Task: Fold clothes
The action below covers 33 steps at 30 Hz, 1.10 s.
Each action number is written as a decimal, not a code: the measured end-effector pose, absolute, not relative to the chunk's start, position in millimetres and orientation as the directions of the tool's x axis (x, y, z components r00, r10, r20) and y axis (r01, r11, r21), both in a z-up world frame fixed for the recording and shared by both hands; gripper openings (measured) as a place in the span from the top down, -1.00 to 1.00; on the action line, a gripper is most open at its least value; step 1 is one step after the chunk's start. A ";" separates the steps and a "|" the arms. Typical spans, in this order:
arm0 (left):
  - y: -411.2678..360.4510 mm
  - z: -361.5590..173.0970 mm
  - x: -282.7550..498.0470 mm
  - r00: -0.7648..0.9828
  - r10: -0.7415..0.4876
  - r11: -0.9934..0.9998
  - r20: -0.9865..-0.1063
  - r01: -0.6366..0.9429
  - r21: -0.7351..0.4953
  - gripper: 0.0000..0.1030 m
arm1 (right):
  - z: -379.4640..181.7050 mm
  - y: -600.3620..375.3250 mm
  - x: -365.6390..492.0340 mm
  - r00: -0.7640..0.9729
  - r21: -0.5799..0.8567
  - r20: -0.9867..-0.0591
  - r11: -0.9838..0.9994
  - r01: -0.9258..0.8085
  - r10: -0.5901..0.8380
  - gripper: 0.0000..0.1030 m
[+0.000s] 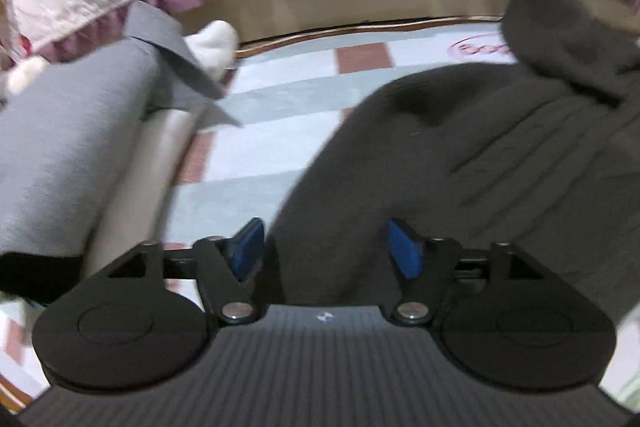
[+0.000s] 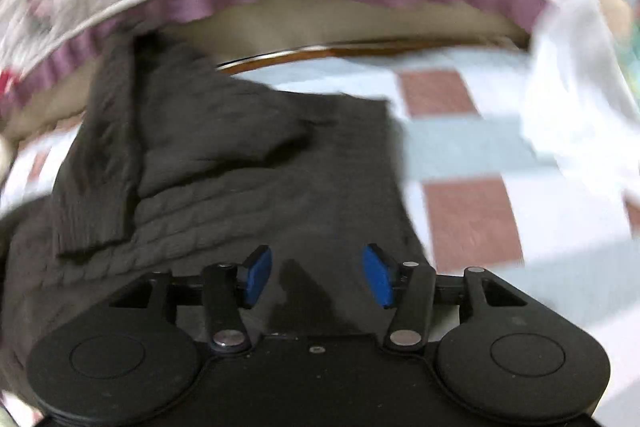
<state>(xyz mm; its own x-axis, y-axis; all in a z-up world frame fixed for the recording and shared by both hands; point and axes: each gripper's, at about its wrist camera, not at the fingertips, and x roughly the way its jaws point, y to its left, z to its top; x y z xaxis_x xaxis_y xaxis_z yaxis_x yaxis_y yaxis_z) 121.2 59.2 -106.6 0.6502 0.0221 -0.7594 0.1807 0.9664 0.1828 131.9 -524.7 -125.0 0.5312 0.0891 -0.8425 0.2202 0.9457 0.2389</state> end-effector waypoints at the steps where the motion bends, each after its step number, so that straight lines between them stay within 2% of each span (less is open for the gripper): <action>1: 61.4 -108.1 122.9 0.652 0.023 0.967 -0.758 0.177 0.183 -0.49 | -129.0 -531.3 127.2 0.537 0.263 -0.839 0.931 0.254 0.090 -0.11; 3: 65.3 -113.8 129.4 0.620 -0.008 0.975 -0.784 0.180 0.132 -0.59 | -137.8 -538.0 119.0 0.546 0.302 -0.832 0.903 0.305 0.094 -0.12; 5: 69.1 -120.7 135.5 0.573 -0.049 0.984 -0.818 0.169 0.059 -0.61 | -145.2 -539.5 112.2 0.556 0.337 -0.824 0.884 0.323 0.110 -0.13; 8: 71.3 -125.7 136.0 0.543 -0.098 0.988 -0.834 0.150 -0.018 -0.60 | -145.9 -534.6 102.5 0.571 0.352 -0.810 0.888 0.295 0.131 -0.12; 10: 71.2 -127.3 134.7 0.536 -0.125 0.988 -0.835 0.146 -0.053 -0.50 | -141.2 -532.4 92.1 0.592 0.374 -0.794 0.879 0.295 0.139 -0.13; 11: 67.7 -126.7 134.1 0.542 -0.126 0.984 -0.831 0.176 -0.034 0.01 | -140.8 -534.0 86.3 0.602 0.395 -0.784 0.869 0.298 0.150 -0.13; 12: 64.2 -126.2 133.6 0.547 -0.127 0.979 -0.827 0.205 -0.015 0.73 | -142.5 -536.4 82.6 0.607 0.410 -0.779 0.859 0.307 0.156 -0.13; 13: 61.3 -125.3 133.8 0.554 -0.125 0.975 -0.823 0.221 0.000 0.84 | -144.2 -538.8 78.9 0.612 0.426 -0.774 0.848 0.315 0.162 -0.13; 15: 58.0 -120.4 135.3 0.578 -0.105 0.973 -0.810 0.229 0.038 0.88 | -151.1 -545.8 72.4 0.612 0.465 -0.769 0.818 0.339 0.184 -0.13; 19: 64.6 -80.0 141.1 0.708 0.014 0.969 -0.707 0.165 0.185 0.89 | -149.6 -550.7 69.4 0.635 0.518 -0.744 0.779 0.353 0.208 -0.15; 23: 93.5 -43.7 164.6 0.758 0.025 0.978 -0.651 0.116 0.173 0.90 | -144.0 -548.2 69.9 0.629 0.494 -0.755 0.790 0.363 0.183 -0.21; 24: 95.9 -39.3 172.6 0.770 0.035 0.974 -0.637 0.117 0.195 0.90 | -145.9 -548.1 70.9 0.627 0.495 -0.756 0.789 0.364 0.185 -0.26; 27: 100.9 -24.1 196.7 0.810 0.076 0.963 -0.582 0.091 0.254 0.90 | -152.1 -546.8 75.8 0.615 0.485 -0.767 0.790 0.374 0.180 -0.28; 30: 106.8 -16.7 221.0 0.836 0.125 0.976 -0.535 -0.006 0.219 0.88 | -146.9 -540.4 76.2 0.631 0.480 -0.756 0.802 0.355 0.173 -0.28; 31: 105.7 -22.8 229.6 0.821 0.151 0.978 -0.551 -0.041 0.206 0.86 | -143.8 -537.8 73.4 0.642 0.475 -0.746 0.815 0.331 0.174 -0.28; 33: 97.6 -39.5 233.1 0.780 0.205 0.975 -0.591 -0.111 0.191 0.68 | -137.0 -533.7 63.3 0.659 0.456 -0.734 0.839 0.298 0.165 -0.28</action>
